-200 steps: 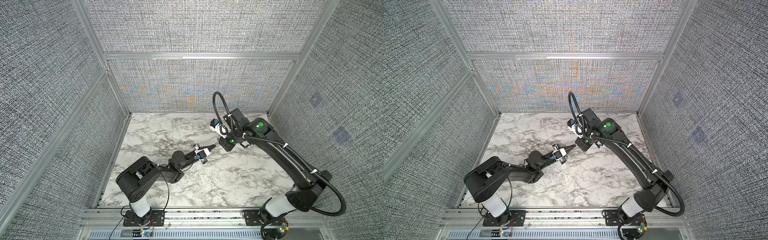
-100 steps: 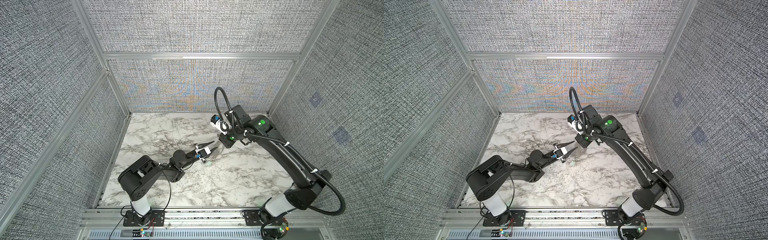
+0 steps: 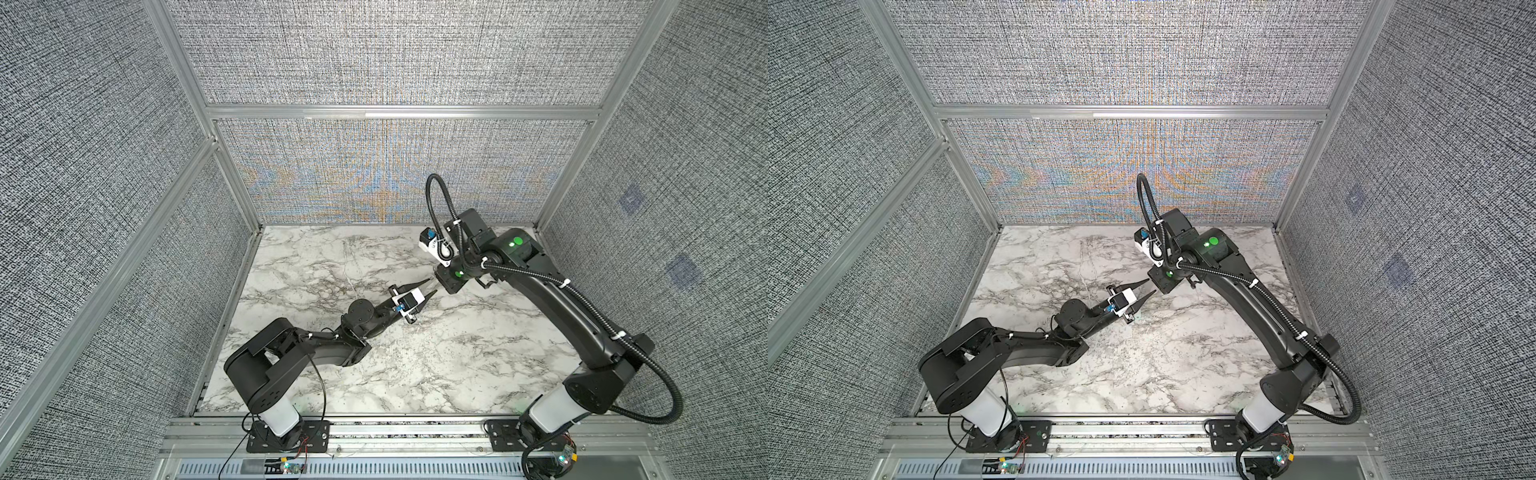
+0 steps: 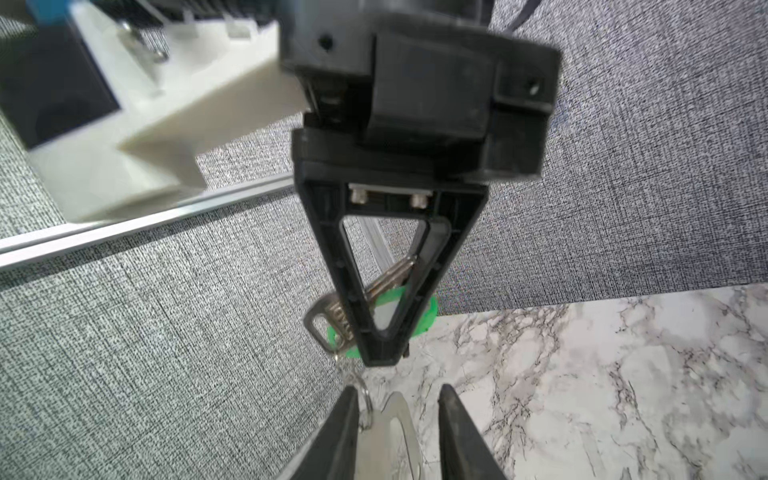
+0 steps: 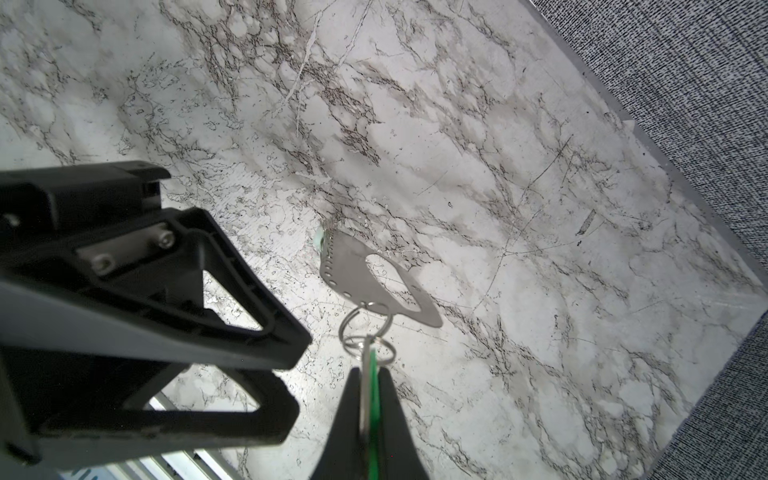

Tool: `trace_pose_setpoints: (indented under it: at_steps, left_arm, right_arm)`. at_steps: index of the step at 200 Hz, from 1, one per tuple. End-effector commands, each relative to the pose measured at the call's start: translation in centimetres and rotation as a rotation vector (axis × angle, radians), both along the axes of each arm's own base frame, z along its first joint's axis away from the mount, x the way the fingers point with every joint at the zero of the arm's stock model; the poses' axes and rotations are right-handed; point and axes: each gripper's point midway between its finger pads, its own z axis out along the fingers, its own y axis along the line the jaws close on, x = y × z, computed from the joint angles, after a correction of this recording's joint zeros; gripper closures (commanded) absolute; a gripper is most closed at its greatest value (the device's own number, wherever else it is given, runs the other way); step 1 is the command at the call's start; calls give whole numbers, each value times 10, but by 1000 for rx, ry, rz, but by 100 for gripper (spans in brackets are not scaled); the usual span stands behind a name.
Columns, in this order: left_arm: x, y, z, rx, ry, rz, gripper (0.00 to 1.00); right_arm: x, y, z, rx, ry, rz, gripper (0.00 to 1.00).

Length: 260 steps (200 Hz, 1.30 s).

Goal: Remove the keys from the keyring

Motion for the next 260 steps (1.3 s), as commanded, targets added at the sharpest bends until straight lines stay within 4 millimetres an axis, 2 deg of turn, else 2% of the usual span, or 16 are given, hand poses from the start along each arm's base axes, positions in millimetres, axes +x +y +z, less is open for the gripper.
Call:
trace_pose_setpoints:
  at_steps: [1, 42, 102, 191, 222, 237, 260]
  left_arm:
    - [14, 2, -2, -1, 68, 67, 68]
    - [27, 2, 1, 2, 82, 160, 72]
    - [24, -3, 3, 3, 74, 148, 84]
    - [28, -6, -4, 30, 93, 152, 90]
    - [28, -6, -5, 34, 97, 151, 96]
    - [26, -6, -4, 33, 92, 142, 100]
    - [17, -6, 1, 26, 60, 107, 100]
  right_arm:
    - [3, 0, 3, 13, -7, -27, 100]
    - [3, 2, 2, 16, 0, -27, 100]
    - [2, 1, 1, 12, 5, -28, 100]
    - [1, 2, 2, 20, 3, -24, 100]
    - [0, 1, 3, 18, 0, -27, 100]
    - [-1, 0, 3, 17, -1, -25, 100]
    - [-1, -3, 2, 19, 1, -30, 100]
